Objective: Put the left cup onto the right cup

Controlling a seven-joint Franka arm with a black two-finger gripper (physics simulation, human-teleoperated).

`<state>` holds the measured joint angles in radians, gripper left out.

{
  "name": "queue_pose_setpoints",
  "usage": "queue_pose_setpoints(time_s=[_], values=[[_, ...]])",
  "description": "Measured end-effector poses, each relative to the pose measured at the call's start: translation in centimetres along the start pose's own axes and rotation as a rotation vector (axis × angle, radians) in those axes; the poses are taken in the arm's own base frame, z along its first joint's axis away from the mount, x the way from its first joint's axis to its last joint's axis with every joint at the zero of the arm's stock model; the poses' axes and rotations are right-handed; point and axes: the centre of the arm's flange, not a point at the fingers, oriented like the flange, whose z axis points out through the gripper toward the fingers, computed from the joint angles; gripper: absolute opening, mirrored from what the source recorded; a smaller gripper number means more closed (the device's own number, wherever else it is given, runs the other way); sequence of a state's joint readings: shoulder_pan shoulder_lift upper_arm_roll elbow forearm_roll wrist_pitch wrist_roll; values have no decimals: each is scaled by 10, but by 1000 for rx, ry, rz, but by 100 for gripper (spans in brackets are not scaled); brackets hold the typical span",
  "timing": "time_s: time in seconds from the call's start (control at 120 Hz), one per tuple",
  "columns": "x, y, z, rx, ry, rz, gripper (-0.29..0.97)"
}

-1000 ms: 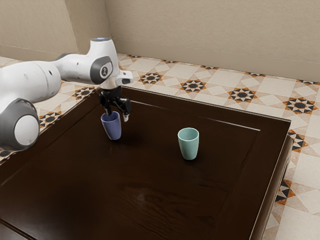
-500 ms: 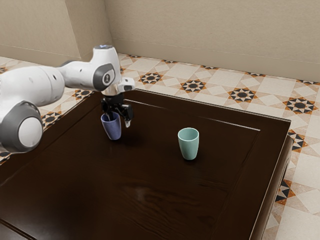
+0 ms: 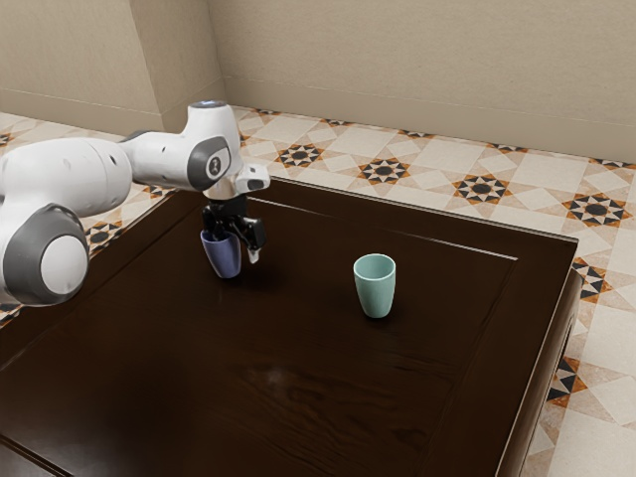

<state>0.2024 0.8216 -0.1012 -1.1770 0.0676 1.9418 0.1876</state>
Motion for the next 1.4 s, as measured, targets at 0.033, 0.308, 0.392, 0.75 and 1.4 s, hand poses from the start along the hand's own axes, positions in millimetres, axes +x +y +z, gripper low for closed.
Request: queue_pose_setpoints(time_s=[0.033,0.308,0.392,0.75,1.4], values=[[0,0,0,0,0,0,53],[0,0,-1,-8,1,-6,14],[-1,0,-1,-13,-1,-11,5],[-2,-3,-3,-8,-4,-29,-11],[-13,22,-66,27,48,-19,-10]])
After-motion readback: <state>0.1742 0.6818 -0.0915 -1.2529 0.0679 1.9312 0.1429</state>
